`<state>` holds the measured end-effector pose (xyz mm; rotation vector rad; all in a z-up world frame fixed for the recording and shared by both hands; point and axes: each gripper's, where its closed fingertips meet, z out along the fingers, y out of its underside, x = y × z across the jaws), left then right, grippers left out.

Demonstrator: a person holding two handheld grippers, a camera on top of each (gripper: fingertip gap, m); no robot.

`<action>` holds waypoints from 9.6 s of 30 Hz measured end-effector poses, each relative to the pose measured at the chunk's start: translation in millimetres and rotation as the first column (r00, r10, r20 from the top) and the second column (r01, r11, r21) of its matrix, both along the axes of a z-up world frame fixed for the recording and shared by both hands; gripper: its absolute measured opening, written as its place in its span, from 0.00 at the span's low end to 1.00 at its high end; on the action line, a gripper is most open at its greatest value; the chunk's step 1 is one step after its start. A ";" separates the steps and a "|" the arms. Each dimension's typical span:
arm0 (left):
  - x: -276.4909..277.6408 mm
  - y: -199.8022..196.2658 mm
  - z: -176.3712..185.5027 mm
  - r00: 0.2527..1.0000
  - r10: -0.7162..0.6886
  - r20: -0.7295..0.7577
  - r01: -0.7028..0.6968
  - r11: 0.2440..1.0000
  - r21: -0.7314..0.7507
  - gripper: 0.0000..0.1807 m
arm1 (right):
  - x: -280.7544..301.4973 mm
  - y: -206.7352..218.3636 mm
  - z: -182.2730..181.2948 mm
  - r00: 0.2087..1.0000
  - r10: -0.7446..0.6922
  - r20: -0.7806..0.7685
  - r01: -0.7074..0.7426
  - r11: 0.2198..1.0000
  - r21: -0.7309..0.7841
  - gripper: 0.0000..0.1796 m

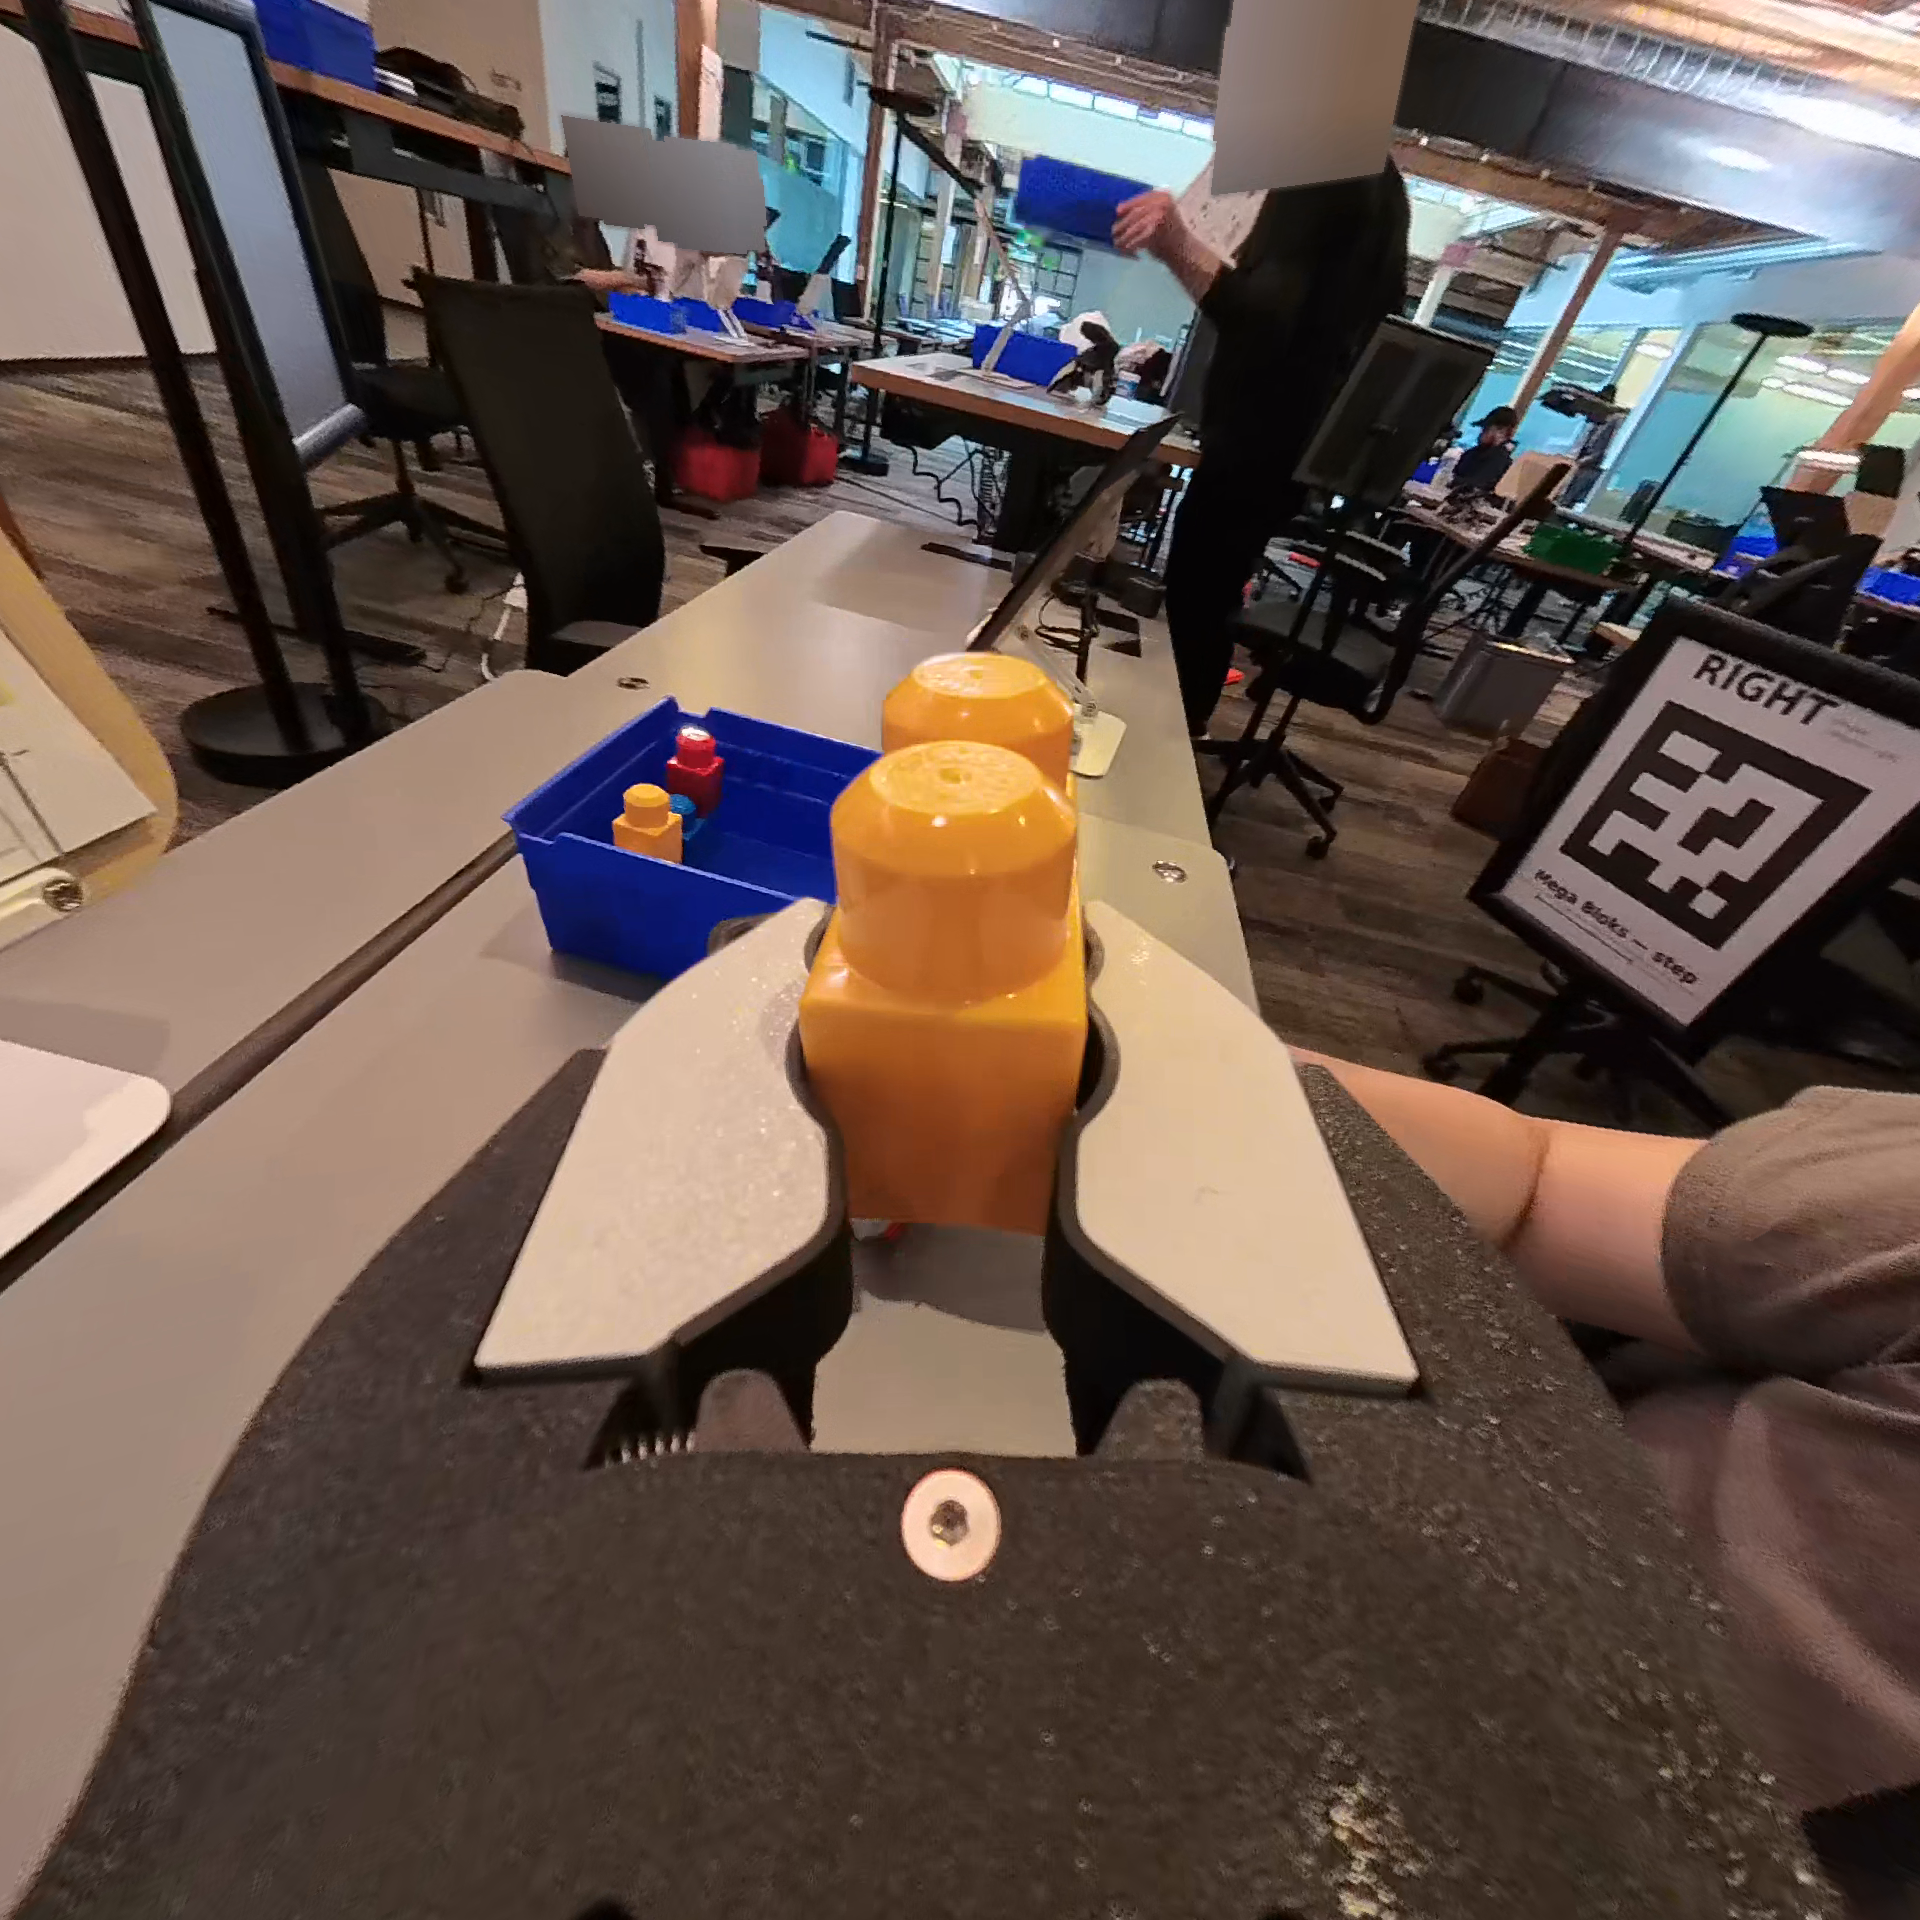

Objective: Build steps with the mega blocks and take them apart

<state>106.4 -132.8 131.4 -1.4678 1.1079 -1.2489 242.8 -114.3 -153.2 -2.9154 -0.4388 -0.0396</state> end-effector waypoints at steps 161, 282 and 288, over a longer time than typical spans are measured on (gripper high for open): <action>-68.9 156.4 -119.3 0.372 0.815 -0.445 -0.547 0.580 0.604 0.45 | 263.1 124.6 121.6 0.587 0.677 0.443 -0.792 0.594 0.140 0.29; -218.4 155.2 -242.3 0.302 0.335 -0.892 -0.639 0.765 0.071 0.33 | -140.2 76.3 47.8 0.405 0.497 -0.767 -0.356 0.859 0.369 0.28; -236.2 153.5 -236.5 0.322 0.344 -0.882 -0.696 0.718 0.026 0.31 | -142.6 72.0 45.8 0.401 0.507 -0.763 -0.380 0.850 0.364 0.28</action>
